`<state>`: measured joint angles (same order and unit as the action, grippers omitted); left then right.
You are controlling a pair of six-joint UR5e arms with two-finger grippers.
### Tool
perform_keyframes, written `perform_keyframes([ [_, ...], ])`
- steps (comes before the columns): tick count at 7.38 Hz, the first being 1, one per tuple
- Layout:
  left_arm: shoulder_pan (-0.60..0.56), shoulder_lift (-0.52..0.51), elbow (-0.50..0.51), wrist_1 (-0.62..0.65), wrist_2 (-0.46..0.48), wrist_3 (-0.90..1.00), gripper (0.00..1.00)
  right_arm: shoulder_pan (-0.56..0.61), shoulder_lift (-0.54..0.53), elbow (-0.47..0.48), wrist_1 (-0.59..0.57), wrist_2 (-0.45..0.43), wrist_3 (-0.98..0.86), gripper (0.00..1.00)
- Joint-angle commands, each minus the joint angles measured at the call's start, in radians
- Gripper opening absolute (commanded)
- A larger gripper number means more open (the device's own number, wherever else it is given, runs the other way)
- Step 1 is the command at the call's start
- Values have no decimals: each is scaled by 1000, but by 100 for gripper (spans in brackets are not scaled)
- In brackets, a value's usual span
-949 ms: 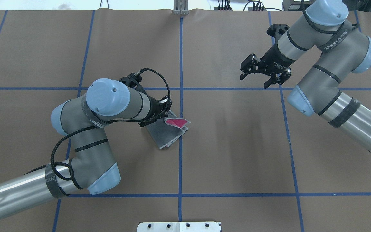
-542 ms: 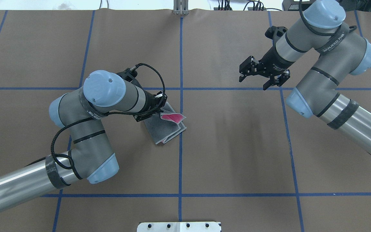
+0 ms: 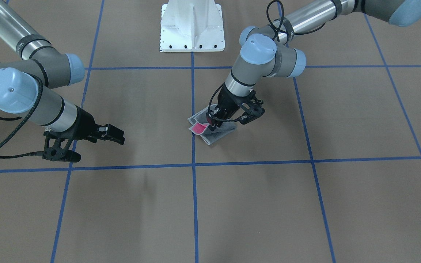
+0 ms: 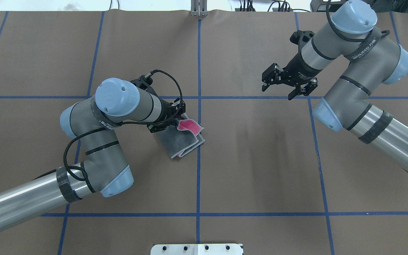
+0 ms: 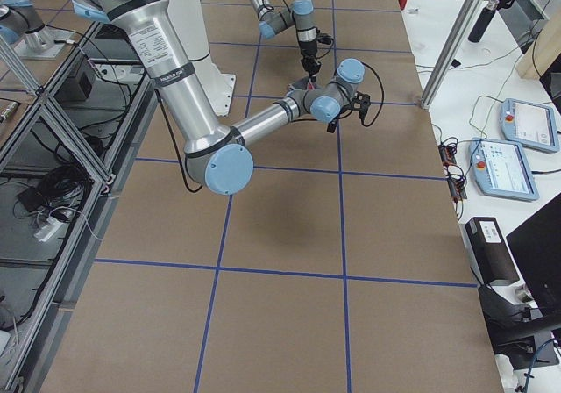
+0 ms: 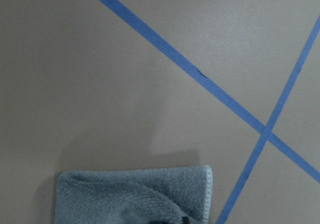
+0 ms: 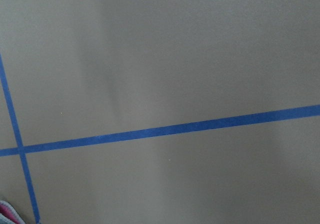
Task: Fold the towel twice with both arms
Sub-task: 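Press the folded end down onto the towel with the left gripper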
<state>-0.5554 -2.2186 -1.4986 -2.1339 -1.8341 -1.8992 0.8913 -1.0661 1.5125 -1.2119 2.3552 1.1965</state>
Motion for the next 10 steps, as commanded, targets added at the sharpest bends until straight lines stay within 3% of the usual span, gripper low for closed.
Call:
perform_keyframes([
  [1, -9, -18, 1, -1, -2, -3, 100, -2, -2, -2, -2, -1, 0, 100],
  [5, 3, -27, 49, -1, -7, -4, 100, -2, -2, -11, -2, -1, 0, 100],
  [8, 2, -128, 177, -30, -5, -4, 100, -2, 0, -11, 0, -1, 0, 100],
  [10, -29, -130, 205, -34, -7, 5, 100, -2, 0, -11, -2, -1, 0, 100],
])
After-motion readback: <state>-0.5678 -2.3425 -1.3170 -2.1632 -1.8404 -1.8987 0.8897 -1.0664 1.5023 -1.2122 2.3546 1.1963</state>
